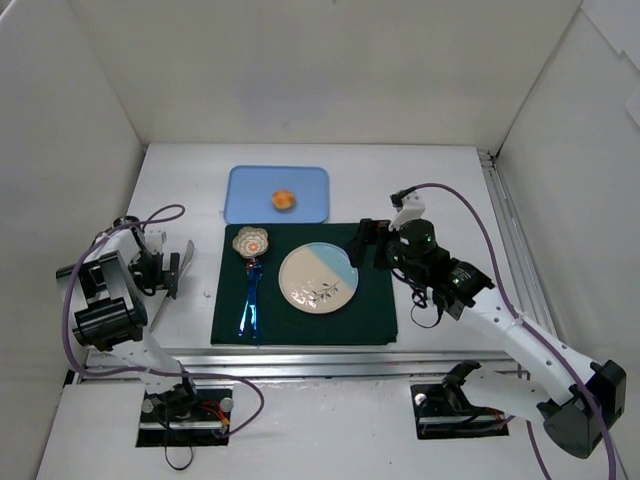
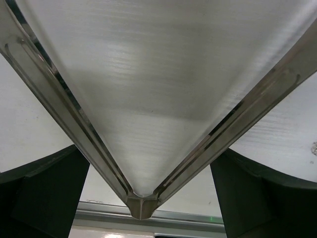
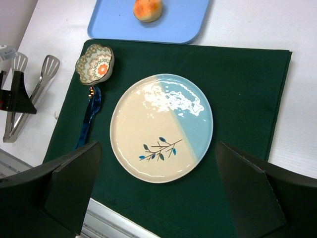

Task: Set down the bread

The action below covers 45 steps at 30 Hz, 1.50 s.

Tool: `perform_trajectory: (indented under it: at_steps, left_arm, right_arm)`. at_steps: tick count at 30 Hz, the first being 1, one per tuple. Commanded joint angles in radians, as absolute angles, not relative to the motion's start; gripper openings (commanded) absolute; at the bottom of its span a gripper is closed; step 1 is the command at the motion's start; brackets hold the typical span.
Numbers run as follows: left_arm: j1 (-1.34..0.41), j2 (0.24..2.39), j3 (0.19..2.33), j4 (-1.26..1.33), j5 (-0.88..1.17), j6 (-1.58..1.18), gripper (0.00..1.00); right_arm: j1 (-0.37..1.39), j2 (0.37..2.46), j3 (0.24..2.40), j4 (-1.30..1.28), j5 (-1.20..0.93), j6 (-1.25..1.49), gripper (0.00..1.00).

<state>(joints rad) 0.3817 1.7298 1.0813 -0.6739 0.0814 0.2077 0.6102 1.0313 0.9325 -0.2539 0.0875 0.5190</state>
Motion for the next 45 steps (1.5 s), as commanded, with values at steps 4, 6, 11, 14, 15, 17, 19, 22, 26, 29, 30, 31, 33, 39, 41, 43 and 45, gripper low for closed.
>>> perform_trajectory:
  at_steps: [4,6,11,14,15,17,19,22,26,29,30,31,33,39,41,43,45]
  left_arm:
    - [0.390,1.713,1.080,-0.614,0.092,0.212,0.99]
    - [0.390,1.715,1.069,-0.600,0.086,0.213,0.99]
    - [0.390,1.701,1.095,-0.621,0.044,0.201,0.84]
    - [0.390,1.712,1.124,-0.646,0.049,0.192,0.59]
    - [0.390,1.718,1.132,-0.655,0.045,0.186,0.53]
    - [0.390,1.738,1.164,-0.678,0.008,0.160,0.48]
    - [0.368,1.726,1.175,-0.684,0.005,0.144,0.47]
    - [0.356,1.683,1.186,-0.683,-0.036,0.121,0.48]
    - [0.319,1.637,1.244,-0.710,-0.078,0.081,0.45]
    - [0.296,1.592,1.273,-0.721,-0.081,0.058,0.45]
    - [0.296,1.574,1.281,-0.722,-0.083,0.058,0.45]
    - [0.284,1.562,1.293,-0.726,-0.089,0.057,0.45]
    - [0.284,1.537,1.304,-0.724,-0.091,0.048,0.45]
    - [0.284,1.462,1.318,-0.695,-0.014,0.020,0.46]
    - [0.284,1.431,1.315,-0.686,0.029,0.020,0.47]
    - [0.284,1.419,1.321,-0.686,0.041,0.020,0.47]
    - [0.275,1.413,1.342,-0.701,0.069,0.020,0.47]
  right_arm:
    - [0.615,1.066,0.977,-0.213,0.115,0.505,0.98]
    - [0.620,1.066,0.976,-0.213,0.120,0.505,0.97]
    - [0.617,1.057,0.976,-0.213,0.114,0.505,0.97]
    - [0.617,1.046,0.973,-0.213,0.115,0.505,0.98]
    - [0.617,1.045,0.973,-0.213,0.115,0.505,0.98]
    - [0.617,1.040,0.973,-0.213,0.115,0.505,0.98]
    - [0.617,1.042,0.973,-0.213,0.113,0.505,0.98]
    - [0.615,1.051,0.974,-0.213,0.104,0.506,0.98]
    - [0.617,1.063,0.977,-0.213,0.103,0.508,0.97]
    - [0.614,1.058,0.976,-0.215,0.095,0.508,0.97]
    - [0.614,1.049,0.974,-0.213,0.091,0.508,0.97]
    - [0.615,1.043,0.971,-0.213,0.087,0.508,0.97]
    - [0.618,1.032,0.971,-0.213,0.086,0.508,0.97]
    - [0.614,1.029,0.969,-0.213,0.081,0.511,0.97]
    - [0.617,1.032,0.971,-0.213,0.077,0.511,0.97]
    - [0.615,1.032,0.971,-0.213,0.078,0.511,0.97]
    - [0.618,1.035,0.971,-0.213,0.080,0.511,0.97]
